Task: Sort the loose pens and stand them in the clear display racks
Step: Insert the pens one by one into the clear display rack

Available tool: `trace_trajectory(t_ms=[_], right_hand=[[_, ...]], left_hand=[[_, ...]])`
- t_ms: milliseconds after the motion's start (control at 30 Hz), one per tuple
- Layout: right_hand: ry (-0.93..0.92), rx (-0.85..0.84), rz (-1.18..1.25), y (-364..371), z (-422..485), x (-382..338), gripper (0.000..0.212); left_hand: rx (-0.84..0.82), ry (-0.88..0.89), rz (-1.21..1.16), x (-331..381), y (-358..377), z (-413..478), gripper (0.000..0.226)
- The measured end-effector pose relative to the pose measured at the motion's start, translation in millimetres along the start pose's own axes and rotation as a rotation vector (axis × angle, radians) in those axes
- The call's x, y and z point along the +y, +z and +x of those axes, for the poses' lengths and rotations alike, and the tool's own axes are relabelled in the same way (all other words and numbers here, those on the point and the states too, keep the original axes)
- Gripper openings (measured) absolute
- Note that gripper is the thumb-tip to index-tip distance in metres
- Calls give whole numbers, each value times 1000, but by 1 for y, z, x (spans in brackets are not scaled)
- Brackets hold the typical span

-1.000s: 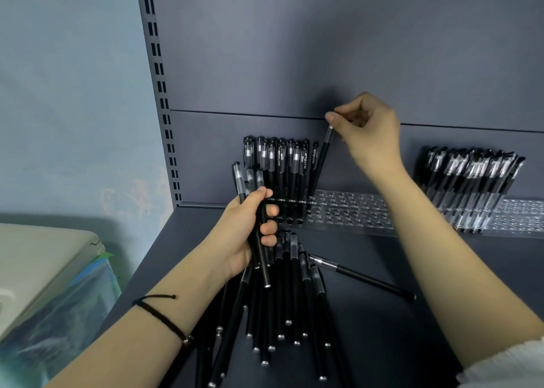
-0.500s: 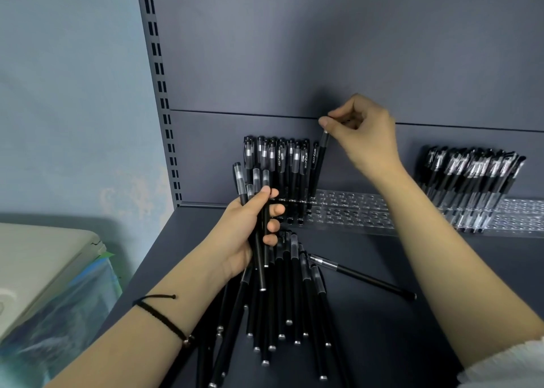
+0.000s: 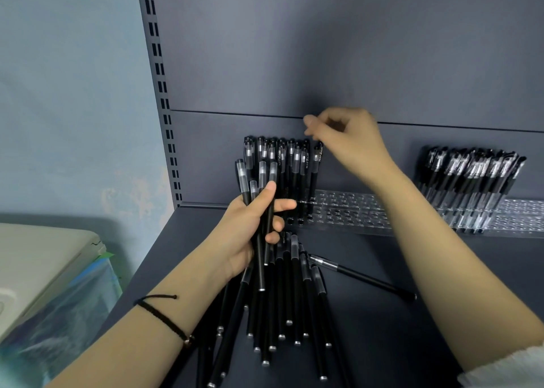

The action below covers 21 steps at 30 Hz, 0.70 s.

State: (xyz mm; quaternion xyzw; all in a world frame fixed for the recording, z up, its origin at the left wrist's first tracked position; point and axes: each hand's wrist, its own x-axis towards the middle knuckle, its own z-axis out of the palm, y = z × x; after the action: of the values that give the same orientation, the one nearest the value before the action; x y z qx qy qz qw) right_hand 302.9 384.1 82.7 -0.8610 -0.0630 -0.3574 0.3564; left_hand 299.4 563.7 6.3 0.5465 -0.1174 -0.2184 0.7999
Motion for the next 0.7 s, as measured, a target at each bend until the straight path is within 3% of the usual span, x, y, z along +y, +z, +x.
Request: trace_trajectory(t_ms=[133,300,433,500,600,700], right_hand=[[-11,-369,-38,4,-8,-20,25],[72,-414,63,10,-10,-21,15],[167,-454,282,14,-11,-22,12],[177,-388,361,14,-10,-21,11],[206,-122,500,6,-2,-16,12],[177,125,404,-9,3,-6,17]], left_hand=[[-12,39,-31,0,1,-1,25],[-8,74,-53,1,-1,-1,29],[-56,72,-25,1,1,-2,28],[-61,62,-9,1,1,-2,29],[-29,30,-3,0,1,-2,26],[1,25,2,-3,-3,3,28]])
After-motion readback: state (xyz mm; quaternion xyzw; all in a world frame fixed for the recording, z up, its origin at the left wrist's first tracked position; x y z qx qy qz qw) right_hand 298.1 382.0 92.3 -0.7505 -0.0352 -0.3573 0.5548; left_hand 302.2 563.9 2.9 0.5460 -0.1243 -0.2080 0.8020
